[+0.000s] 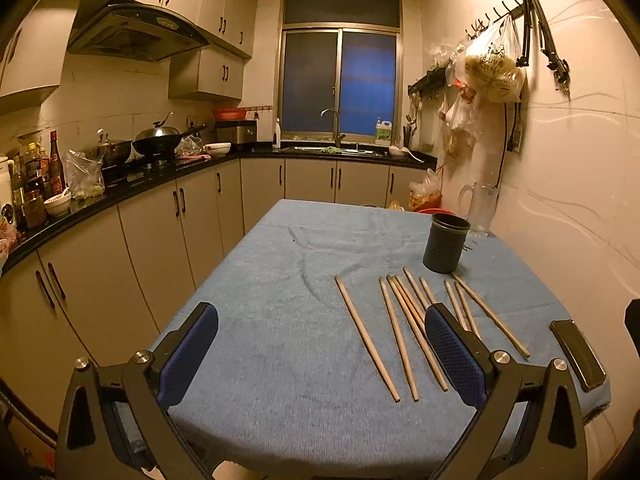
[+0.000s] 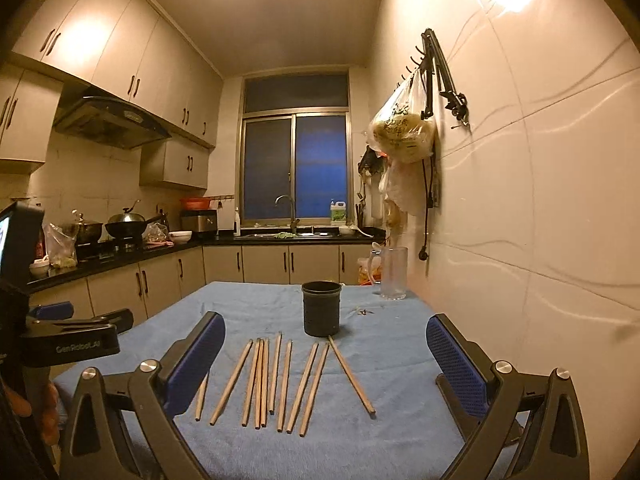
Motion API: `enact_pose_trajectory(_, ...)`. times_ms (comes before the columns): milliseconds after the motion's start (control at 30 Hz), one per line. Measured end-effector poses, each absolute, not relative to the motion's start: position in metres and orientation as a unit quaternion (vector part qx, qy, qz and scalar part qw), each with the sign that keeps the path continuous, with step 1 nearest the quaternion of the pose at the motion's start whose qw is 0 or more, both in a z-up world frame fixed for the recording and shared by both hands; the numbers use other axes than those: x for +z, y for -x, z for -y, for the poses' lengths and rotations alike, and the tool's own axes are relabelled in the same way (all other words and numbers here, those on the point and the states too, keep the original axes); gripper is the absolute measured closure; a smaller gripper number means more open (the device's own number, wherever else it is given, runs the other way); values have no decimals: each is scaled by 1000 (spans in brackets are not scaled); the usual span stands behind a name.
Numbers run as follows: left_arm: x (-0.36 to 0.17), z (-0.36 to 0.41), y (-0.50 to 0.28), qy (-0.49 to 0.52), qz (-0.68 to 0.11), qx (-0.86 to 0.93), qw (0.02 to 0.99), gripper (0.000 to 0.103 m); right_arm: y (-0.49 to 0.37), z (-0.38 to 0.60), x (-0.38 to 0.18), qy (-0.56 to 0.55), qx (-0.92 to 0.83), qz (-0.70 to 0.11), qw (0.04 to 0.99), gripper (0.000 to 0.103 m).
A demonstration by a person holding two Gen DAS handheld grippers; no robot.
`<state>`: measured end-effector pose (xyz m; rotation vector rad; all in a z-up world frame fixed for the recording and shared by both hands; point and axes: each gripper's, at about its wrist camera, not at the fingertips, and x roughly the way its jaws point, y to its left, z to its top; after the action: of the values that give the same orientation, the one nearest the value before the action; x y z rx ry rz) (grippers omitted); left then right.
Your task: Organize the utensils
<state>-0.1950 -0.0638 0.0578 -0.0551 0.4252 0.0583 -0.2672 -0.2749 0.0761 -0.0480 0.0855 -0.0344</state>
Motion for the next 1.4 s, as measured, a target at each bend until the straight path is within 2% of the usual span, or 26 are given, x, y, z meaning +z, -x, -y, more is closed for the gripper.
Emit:
enact_pose_trajectory(600,67,75,232,2,-168,27,985,0,287,285,72,34,-15,-47,998,1)
enact_pose_trajectory(1400,62,85,189,-9,-192,27,981,0,238,286,58,48,-10,-83,995,1)
